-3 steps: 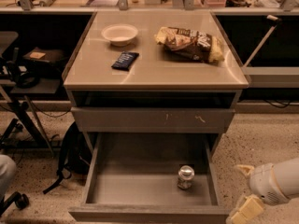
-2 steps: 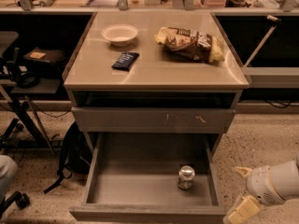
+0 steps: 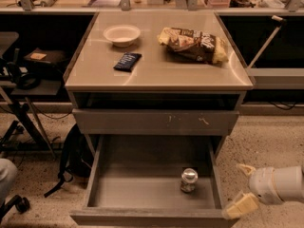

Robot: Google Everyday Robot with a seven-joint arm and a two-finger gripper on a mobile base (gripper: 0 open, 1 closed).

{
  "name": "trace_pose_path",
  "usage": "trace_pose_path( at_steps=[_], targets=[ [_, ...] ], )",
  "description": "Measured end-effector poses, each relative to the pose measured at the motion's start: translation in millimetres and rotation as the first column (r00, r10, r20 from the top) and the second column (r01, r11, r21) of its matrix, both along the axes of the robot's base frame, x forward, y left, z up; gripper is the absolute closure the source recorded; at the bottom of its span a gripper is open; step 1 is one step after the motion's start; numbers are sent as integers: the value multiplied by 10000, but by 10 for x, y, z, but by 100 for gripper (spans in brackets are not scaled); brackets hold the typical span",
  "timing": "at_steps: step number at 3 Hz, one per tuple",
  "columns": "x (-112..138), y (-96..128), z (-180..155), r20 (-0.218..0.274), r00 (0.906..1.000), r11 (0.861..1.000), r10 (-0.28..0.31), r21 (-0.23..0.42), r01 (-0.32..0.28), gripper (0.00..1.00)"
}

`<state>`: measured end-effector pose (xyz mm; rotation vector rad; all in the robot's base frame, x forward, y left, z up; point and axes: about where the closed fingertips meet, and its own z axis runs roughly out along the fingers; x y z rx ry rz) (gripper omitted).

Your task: Pick 7up can from middle drawer and place on counter

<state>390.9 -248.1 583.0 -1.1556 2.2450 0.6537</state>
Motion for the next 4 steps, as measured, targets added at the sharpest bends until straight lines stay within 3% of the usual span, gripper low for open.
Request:
trace_pose_path(
  at_steps=[1,2,3,4],
  targets=[
    [610,20,-215,1223,9815,9839,-1471,1197,1325,0],
    [610,22,-213,1223,9816,9840,-1465,1198,1319,0],
    [546,159,-435,1141,9794,9718,-1664,1875,1432,0],
    [516,542,-754,755,9780,9365,-1945,3110,1622,0]
  ],
)
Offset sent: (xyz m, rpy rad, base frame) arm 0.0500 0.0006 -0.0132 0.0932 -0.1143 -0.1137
